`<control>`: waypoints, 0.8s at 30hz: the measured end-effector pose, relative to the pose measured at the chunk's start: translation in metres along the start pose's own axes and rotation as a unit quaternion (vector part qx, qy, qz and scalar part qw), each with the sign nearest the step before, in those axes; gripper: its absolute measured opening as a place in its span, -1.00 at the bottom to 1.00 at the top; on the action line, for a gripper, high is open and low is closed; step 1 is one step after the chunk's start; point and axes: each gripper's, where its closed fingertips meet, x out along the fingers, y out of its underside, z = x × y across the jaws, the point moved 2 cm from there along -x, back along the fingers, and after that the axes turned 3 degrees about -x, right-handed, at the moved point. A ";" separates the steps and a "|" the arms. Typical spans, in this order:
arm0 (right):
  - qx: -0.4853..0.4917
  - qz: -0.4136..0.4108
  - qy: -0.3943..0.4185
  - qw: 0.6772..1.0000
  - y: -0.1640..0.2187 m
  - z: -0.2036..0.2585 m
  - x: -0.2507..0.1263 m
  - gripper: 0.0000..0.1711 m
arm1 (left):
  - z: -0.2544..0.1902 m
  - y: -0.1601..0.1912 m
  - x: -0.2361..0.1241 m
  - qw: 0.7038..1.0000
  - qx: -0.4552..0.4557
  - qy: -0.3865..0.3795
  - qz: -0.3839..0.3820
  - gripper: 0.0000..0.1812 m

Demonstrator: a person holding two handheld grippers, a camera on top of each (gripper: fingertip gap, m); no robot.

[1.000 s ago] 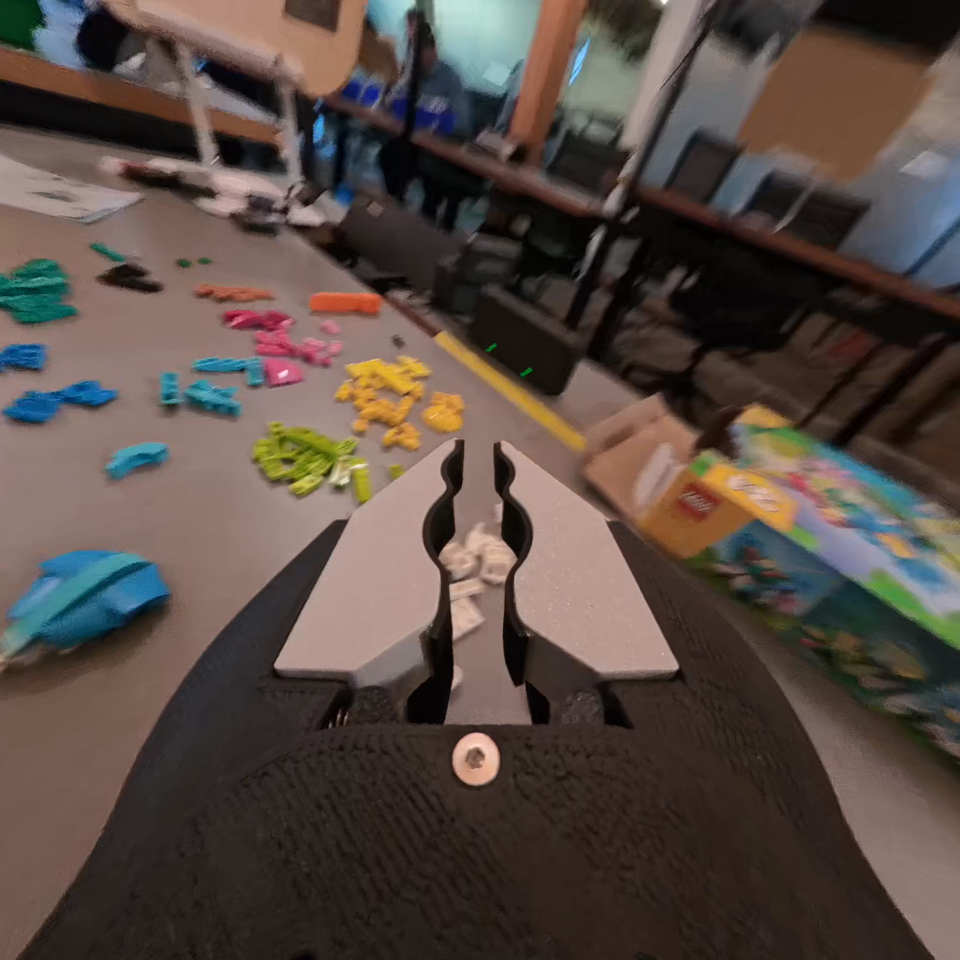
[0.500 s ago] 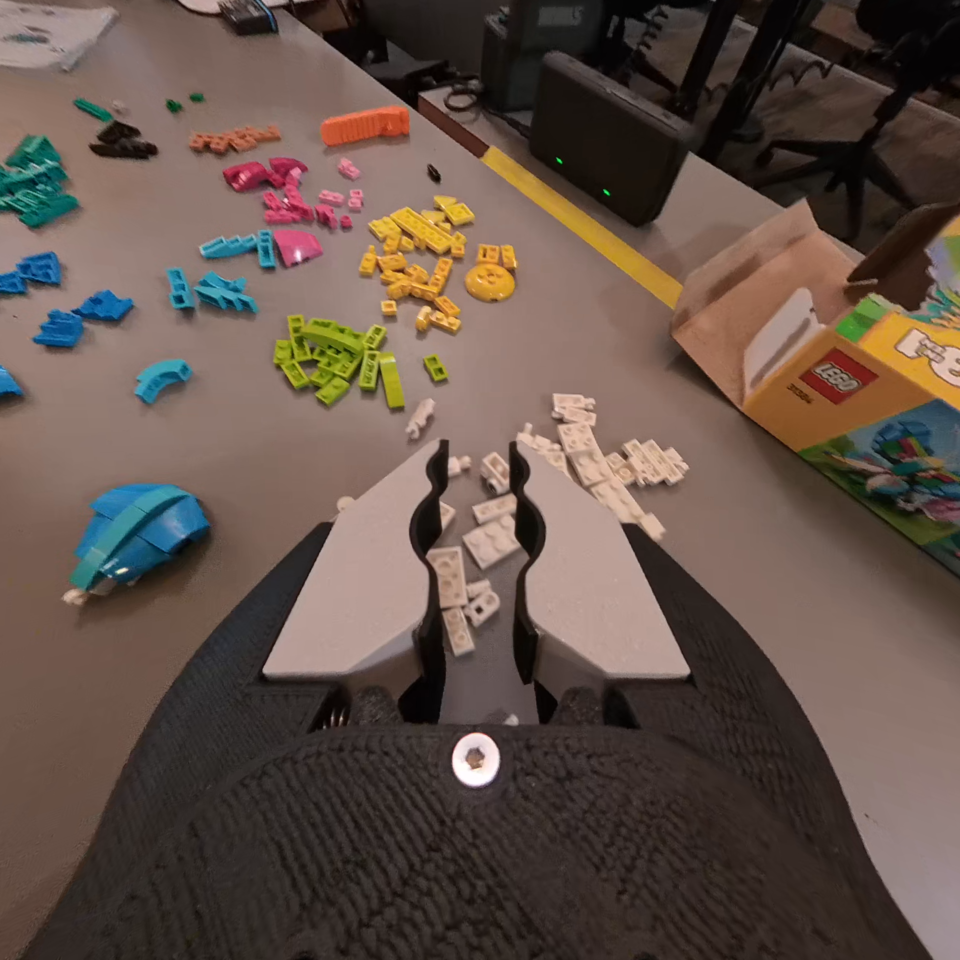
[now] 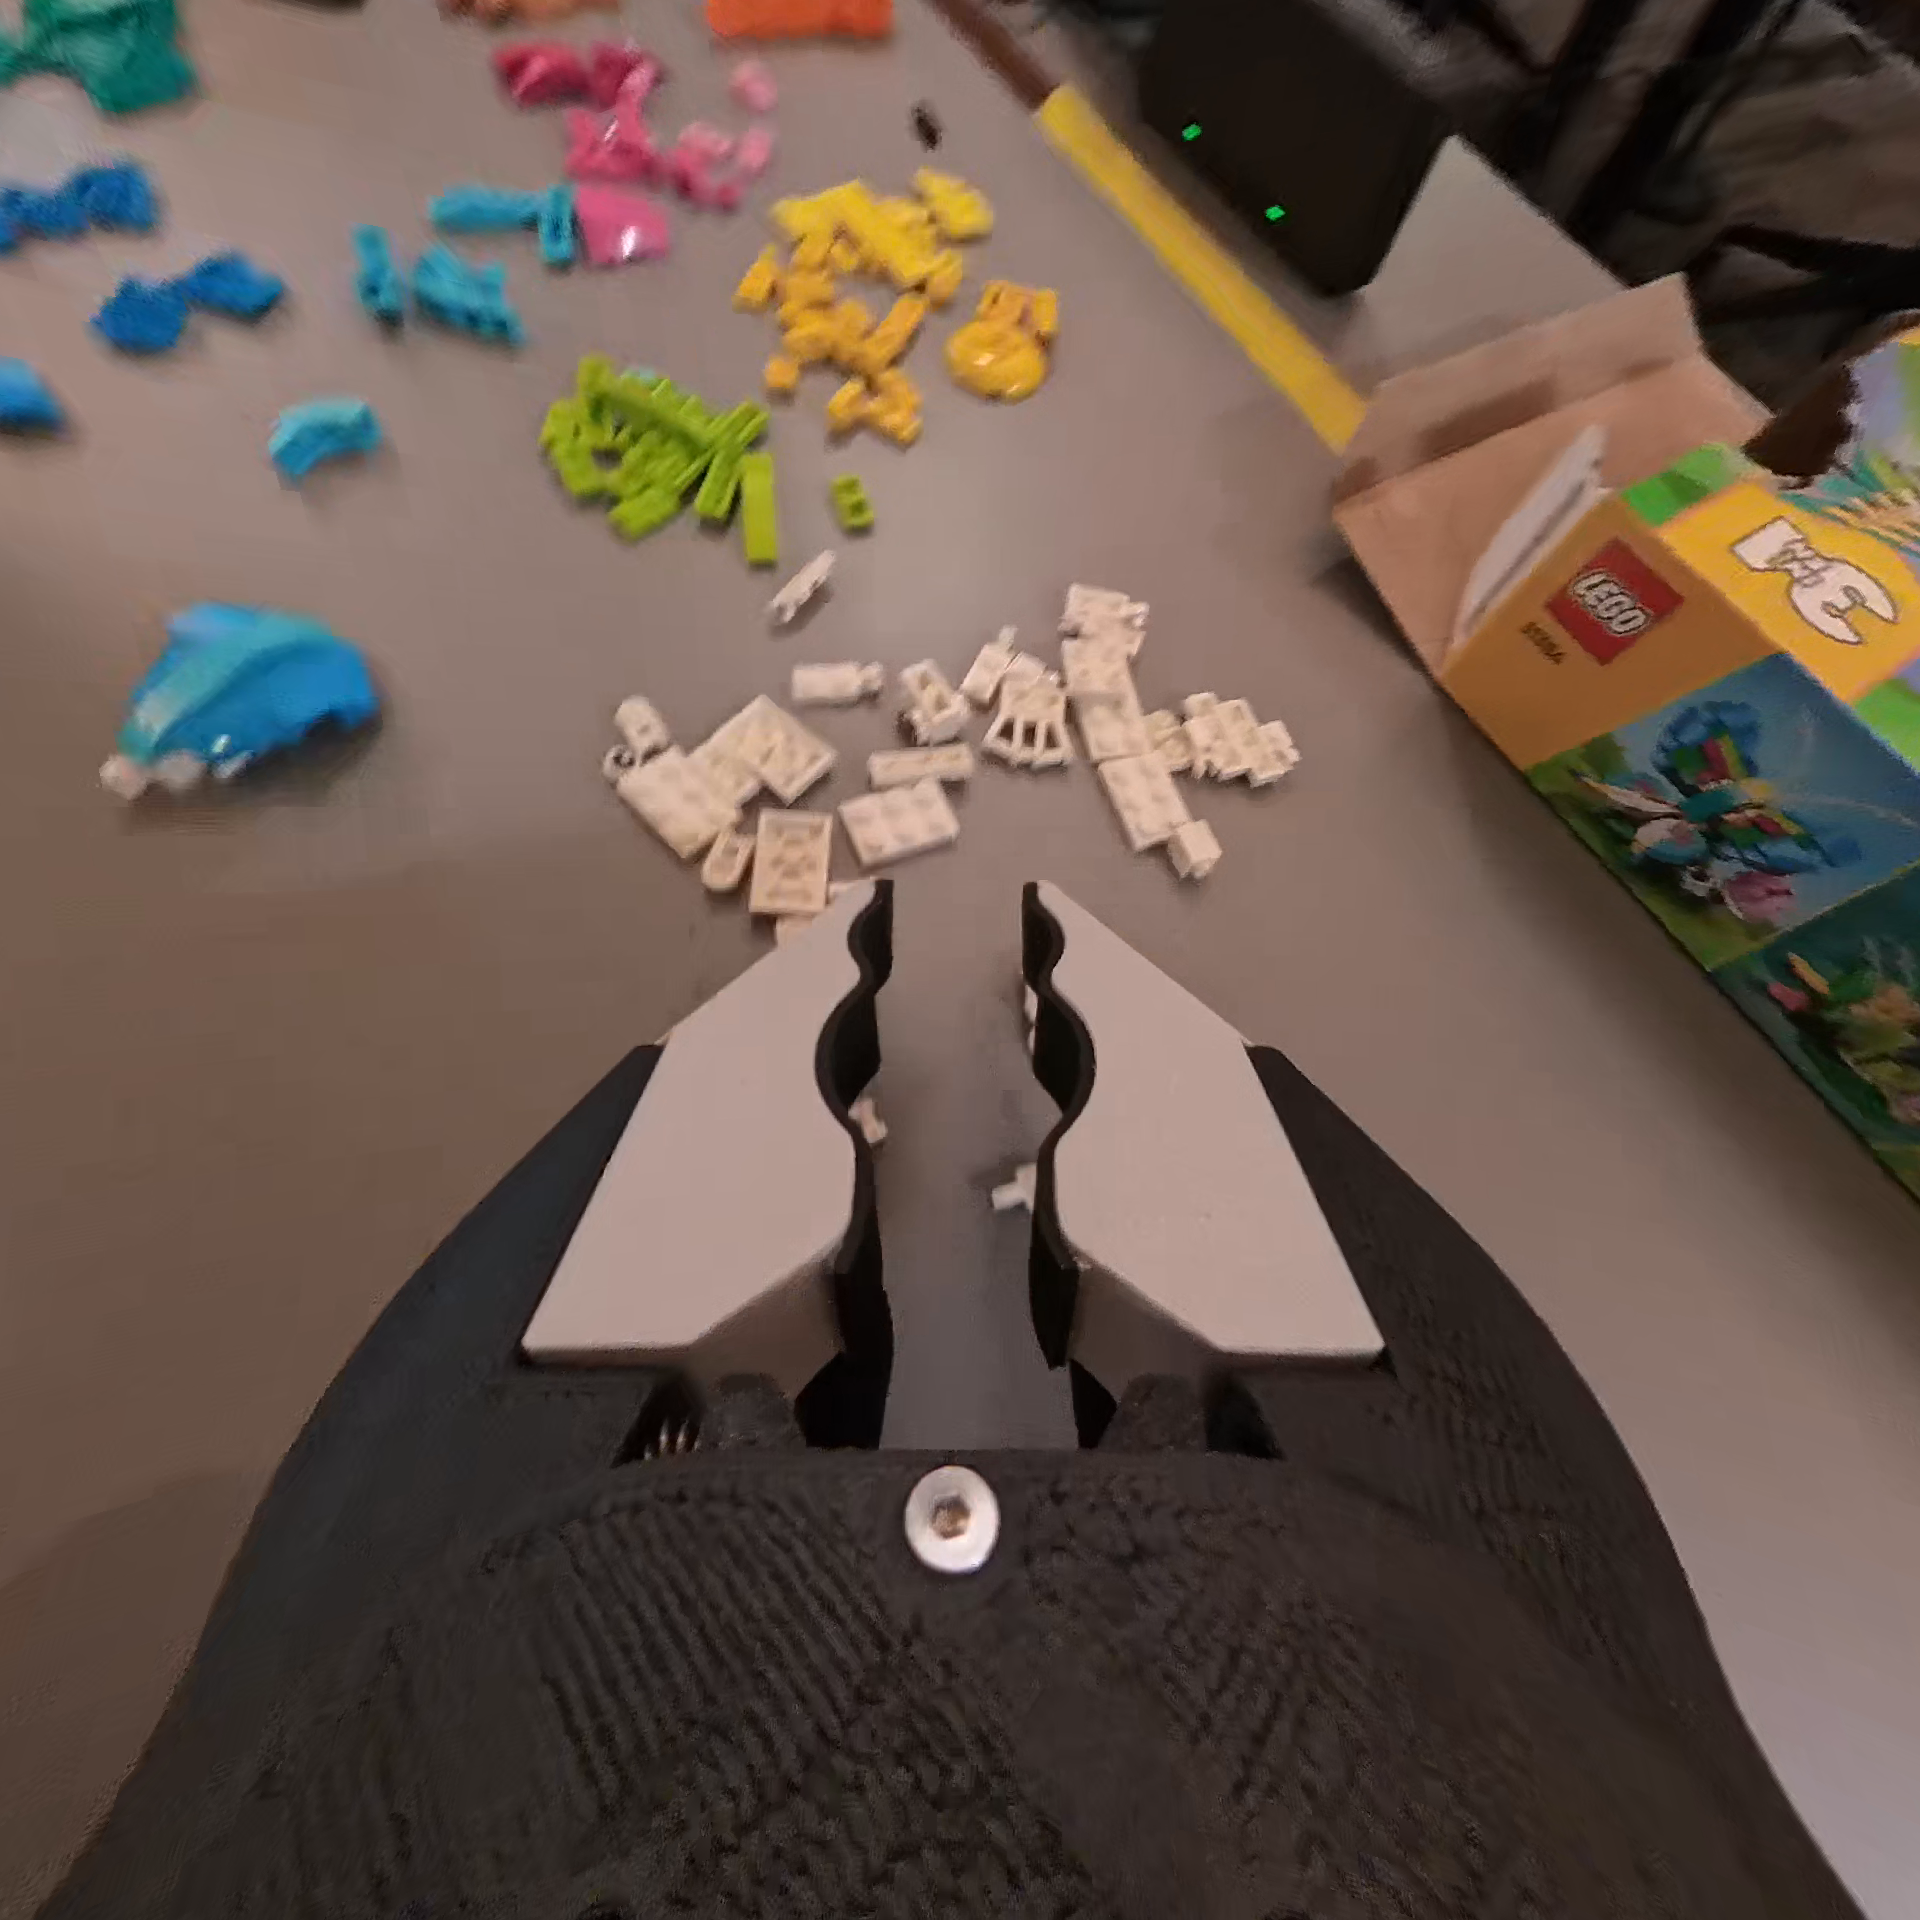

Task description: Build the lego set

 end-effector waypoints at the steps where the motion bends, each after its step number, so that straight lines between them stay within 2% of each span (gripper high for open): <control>1: -0.013 0.008 -0.012 1.000 0.003 0.003 -0.004 -0.73 | 0.000 0.000 0.000 1.000 -0.001 0.000 0.000 -0.85; 8: 0.013 0.040 -0.100 0.994 0.026 0.017 -0.022 -0.74 | 0.001 0.000 0.000 1.000 -0.004 0.001 -0.001 -0.86; 16: 0.011 0.049 -0.104 0.993 0.037 0.015 -0.032 -0.73 | 0.001 0.000 0.001 1.000 -0.006 0.005 -0.003 -0.86; 24: 0.038 0.035 -0.046 0.998 0.043 -0.007 -0.030 -0.68 | 0.001 0.000 0.001 1.000 -0.009 0.005 -0.003 -0.86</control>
